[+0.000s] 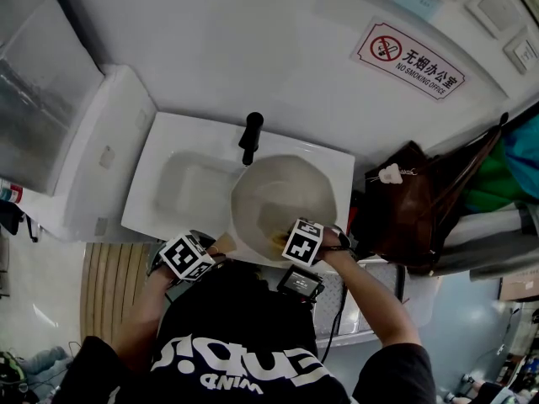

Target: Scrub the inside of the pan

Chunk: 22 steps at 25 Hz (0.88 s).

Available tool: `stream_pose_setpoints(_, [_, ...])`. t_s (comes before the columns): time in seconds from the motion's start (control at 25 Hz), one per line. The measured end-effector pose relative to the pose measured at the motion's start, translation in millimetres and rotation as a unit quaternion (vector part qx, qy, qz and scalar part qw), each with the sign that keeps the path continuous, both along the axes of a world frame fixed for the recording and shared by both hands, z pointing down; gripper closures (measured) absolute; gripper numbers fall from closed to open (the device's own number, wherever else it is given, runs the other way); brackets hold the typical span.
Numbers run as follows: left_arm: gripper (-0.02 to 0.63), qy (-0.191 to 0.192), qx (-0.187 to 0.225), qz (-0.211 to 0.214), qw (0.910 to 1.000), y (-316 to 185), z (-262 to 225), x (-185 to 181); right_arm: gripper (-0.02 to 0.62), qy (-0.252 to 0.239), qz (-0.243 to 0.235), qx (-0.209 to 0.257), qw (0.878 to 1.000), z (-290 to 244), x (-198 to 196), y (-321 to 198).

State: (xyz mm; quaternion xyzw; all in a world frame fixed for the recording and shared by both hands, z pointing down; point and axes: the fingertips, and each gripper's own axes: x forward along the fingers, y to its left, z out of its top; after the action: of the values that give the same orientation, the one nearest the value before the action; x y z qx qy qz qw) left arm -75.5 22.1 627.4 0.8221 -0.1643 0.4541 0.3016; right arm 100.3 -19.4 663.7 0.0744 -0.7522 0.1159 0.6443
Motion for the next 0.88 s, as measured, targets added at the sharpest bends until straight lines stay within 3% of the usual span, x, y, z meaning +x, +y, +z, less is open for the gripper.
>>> stream_pose_setpoints(0.44, [0.44,-0.004,-0.003,0.002,1.0,-0.1,0.1,-0.2,0.557,-0.057,-0.016,0.012,0.998,5.5,-61.8,0.5])
stream_pose_setpoints(0.88, [0.44,-0.007,-0.006,0.003,0.9999,0.2,0.9,-0.7,0.557,-0.076,0.027,0.021,0.997,15.1,-88.3,-31.2])
